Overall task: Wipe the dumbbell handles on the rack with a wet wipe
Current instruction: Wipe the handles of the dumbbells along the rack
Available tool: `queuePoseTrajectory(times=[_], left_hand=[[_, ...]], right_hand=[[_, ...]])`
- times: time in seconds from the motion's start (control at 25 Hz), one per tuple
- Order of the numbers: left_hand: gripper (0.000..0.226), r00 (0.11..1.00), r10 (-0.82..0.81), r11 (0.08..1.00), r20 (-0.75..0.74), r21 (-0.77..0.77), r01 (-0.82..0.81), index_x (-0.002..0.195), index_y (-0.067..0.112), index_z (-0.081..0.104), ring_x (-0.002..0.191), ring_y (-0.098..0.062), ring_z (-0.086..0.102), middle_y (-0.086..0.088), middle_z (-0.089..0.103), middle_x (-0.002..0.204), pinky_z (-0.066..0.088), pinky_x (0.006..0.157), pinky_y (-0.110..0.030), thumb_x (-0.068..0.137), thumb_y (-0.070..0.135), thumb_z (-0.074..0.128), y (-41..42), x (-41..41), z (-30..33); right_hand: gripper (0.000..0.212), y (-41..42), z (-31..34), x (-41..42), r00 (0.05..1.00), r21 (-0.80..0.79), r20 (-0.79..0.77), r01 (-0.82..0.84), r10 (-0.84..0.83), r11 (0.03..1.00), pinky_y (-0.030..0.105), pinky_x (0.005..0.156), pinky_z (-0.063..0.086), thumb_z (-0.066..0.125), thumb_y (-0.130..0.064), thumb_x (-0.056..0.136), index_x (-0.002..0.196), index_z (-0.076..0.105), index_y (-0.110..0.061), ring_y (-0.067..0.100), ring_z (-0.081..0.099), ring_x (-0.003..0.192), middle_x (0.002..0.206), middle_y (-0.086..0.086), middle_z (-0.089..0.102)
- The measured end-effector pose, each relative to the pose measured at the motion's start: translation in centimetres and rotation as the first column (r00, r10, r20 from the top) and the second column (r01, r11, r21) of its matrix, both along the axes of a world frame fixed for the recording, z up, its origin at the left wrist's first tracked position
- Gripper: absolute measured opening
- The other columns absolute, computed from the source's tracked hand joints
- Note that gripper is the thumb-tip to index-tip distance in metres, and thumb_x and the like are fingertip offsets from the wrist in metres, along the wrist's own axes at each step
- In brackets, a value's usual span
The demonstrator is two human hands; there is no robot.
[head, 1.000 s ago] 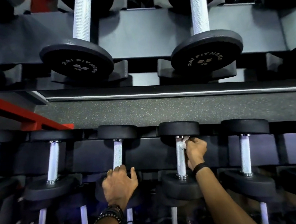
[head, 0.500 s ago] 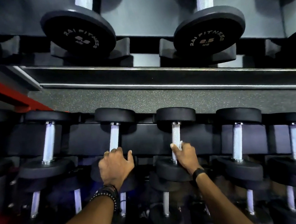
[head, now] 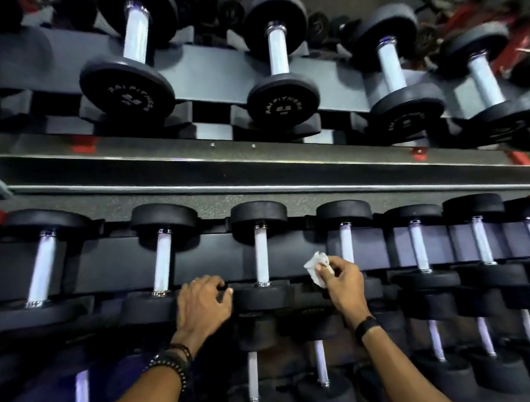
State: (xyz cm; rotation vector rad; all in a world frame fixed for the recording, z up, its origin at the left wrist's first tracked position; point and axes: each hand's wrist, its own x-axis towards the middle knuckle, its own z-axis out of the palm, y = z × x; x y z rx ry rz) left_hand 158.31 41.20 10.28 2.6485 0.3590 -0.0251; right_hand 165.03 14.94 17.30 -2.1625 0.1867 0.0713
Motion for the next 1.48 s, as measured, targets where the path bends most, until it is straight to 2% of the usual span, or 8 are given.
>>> queuePoseTrajectory(times=[0.2,0.32,0.56,0.92,1.16,1.28,1.36,1.48], left_hand=[[0.046,0.987,-0.158,0.987,-0.028,-0.023,0.157,0.105,0.018,0.068,0.098,-0.029,0.061,-0.005,0.063,0.099,0.047,0.086,-0.040,0.076,0.050,0.054,-7.1,1.0,1.6],[0.042,0.979,-0.195,0.980,-0.059,-0.044,0.192,0.109,0.019,0.068,0.102,-0.028,0.058,-0.004,0.062,0.102,0.045,0.090,-0.037,0.081,0.048,0.060,-8.4,2.4,2.4],[0.046,0.978,-0.057,0.998,-0.199,0.026,0.064,0.091,0.018,0.071,0.103,-0.024,0.061,-0.002,0.068,0.103,0.045,0.088,-0.033,0.088,0.060,0.051,-11.8,5.1,2.6],[0.052,0.896,0.314,0.934,-0.313,0.274,-0.231,0.094,0.014,0.071,0.091,-0.029,0.067,-0.008,0.072,0.093,0.046,0.078,-0.034,0.085,0.061,0.050,-14.8,8.6,-0.4],[0.039,0.871,0.398,0.904,-0.287,0.284,-0.320,0.085,0.014,0.070,0.086,-0.033,0.064,-0.010,0.070,0.086,0.044,0.077,-0.036,0.088,0.049,0.052,-15.7,9.2,-0.2],[0.037,0.862,0.424,0.896,-0.279,0.268,-0.354,0.079,0.014,0.071,0.080,-0.034,0.064,-0.011,0.070,0.080,0.044,0.076,-0.037,0.089,0.045,0.054,-15.7,9.1,-0.1],[0.035,0.859,0.437,0.890,-0.267,0.265,-0.371,0.078,0.014,0.071,0.079,-0.035,0.064,-0.011,0.069,0.077,0.045,0.075,-0.037,0.089,0.044,0.055,-15.8,9.2,0.1],[0.033,0.852,0.465,0.878,-0.242,0.250,-0.409,0.079,0.014,0.071,0.080,-0.036,0.064,-0.013,0.070,0.079,0.045,0.076,-0.037,0.089,0.041,0.056,-15.9,9.1,0.2]], right_hand=[[0.014,-4.9,1.6,-1.6,0.983,0.132,-0.001,0.180,-0.182,0.975,0.033,0.059,0.053,0.071,-0.005,0.082,0.079,0.066,-0.019,0.016,0.060,0.062,0.070,0.005,0.069],[0.015,-6.7,2.2,-1.3,0.975,0.269,-0.071,0.223,-0.211,0.937,0.027,0.055,0.052,0.070,-0.002,0.084,0.078,0.070,-0.016,0.019,0.058,0.063,0.068,0.004,0.068],[0.018,-11.4,1.3,0.0,0.973,0.180,-0.053,0.232,-0.227,0.956,0.039,0.078,0.057,0.069,-0.010,0.087,0.073,0.072,-0.020,0.021,0.068,0.074,0.074,0.006,0.073],[0.022,-15.6,-3.1,9.1,0.989,0.050,-0.142,-0.046,0.052,0.998,0.013,0.064,0.051,0.075,-0.005,0.080,0.067,0.070,-0.022,-0.008,0.059,0.056,0.066,-0.008,0.068],[0.027,-16.1,-8.7,10.5,0.890,-0.063,-0.400,-0.263,0.217,0.963,0.008,0.053,0.041,0.080,0.000,0.069,0.067,0.060,-0.018,-0.005,0.051,0.046,0.059,-0.004,0.061],[0.043,-15.9,-9.5,11.8,0.861,-0.102,-0.481,-0.240,0.163,0.965,0.010,0.055,0.038,0.088,-0.014,0.064,0.091,0.055,-0.011,0.010,0.055,0.069,0.084,0.004,0.059],[0.059,-15.1,-9.7,12.3,0.793,-0.156,-0.575,-0.347,0.201,0.925,0.019,0.072,0.041,0.086,-0.030,0.066,0.111,0.054,-0.009,0.023,0.059,0.094,0.106,0.007,0.059],[0.054,-13.2,-10.1,12.0,0.745,-0.295,-0.628,-0.495,0.224,0.817,0.033,0.085,0.042,0.075,-0.043,0.071,0.109,0.052,-0.013,0.027,0.058,0.104,0.106,0.005,0.056]])
